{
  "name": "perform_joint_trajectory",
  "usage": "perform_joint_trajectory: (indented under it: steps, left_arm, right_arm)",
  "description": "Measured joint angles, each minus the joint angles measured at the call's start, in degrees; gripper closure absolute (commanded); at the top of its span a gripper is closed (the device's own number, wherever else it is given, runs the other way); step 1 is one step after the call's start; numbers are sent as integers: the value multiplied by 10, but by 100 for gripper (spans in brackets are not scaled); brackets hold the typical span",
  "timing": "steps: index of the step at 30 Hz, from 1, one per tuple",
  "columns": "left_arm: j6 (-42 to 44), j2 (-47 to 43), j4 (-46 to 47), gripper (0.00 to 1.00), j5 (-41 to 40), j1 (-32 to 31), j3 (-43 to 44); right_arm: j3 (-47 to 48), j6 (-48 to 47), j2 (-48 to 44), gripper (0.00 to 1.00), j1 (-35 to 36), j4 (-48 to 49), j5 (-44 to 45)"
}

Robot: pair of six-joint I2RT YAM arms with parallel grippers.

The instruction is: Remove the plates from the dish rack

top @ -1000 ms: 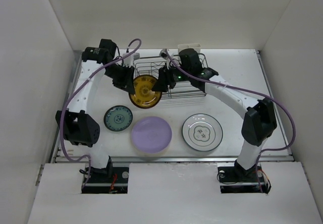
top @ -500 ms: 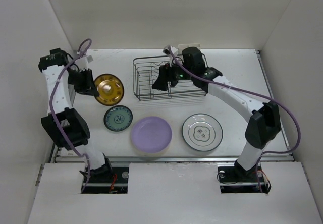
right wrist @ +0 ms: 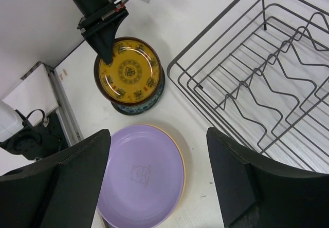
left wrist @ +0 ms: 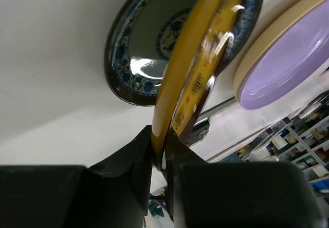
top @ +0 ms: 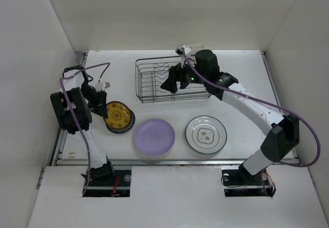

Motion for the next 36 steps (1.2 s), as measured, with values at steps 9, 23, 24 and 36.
perform_joint_trajectory:
  steps: [9,23,24,36]
  left_arm:
    - [17,37,3,40,-35,-31,-10]
    - [0,-17,0,0,-65,-45,11]
    - [-4,-30,-1,0,-70,-45,20]
    - [-244,-187,100,0,-279,3,104]
  right_arm:
    - [-18,0,-25,18,-1,0,26]
    - [-24,19,-87,7,-42,-30,174]
    - [-29,25,-99,4,-51,-32,193]
    - [-72,116,-300,1,-90,-83,713]
